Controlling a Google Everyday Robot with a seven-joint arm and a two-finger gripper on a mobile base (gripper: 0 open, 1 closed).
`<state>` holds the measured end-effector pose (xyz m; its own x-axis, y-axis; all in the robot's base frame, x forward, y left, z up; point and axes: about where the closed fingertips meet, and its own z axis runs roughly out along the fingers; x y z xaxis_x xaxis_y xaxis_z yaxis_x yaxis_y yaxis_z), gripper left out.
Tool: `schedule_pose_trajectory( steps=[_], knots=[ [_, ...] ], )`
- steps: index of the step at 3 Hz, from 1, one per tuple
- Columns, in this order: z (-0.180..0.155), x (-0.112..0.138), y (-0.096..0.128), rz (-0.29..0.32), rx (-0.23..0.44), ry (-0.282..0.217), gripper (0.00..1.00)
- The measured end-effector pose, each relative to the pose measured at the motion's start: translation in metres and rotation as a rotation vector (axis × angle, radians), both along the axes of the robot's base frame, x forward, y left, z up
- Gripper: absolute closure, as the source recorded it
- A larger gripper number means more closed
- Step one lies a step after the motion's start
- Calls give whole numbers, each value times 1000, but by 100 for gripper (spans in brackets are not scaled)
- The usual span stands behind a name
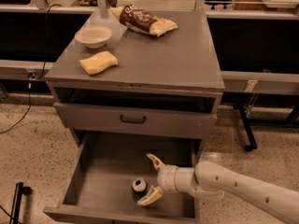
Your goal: Pick green can from middle drawer and place on counter
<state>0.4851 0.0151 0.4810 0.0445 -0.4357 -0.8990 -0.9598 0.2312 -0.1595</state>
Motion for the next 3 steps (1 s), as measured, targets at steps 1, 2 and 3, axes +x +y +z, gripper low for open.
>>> schedule_pose_trajectory(
  steps=[1, 2, 3],
  knots=[
    [-13, -2, 8, 24, -20, 25, 0],
    [-19, 0, 17, 39, 27, 40, 0],
    [-27, 1, 29, 55, 77, 60, 19]
  ],
)
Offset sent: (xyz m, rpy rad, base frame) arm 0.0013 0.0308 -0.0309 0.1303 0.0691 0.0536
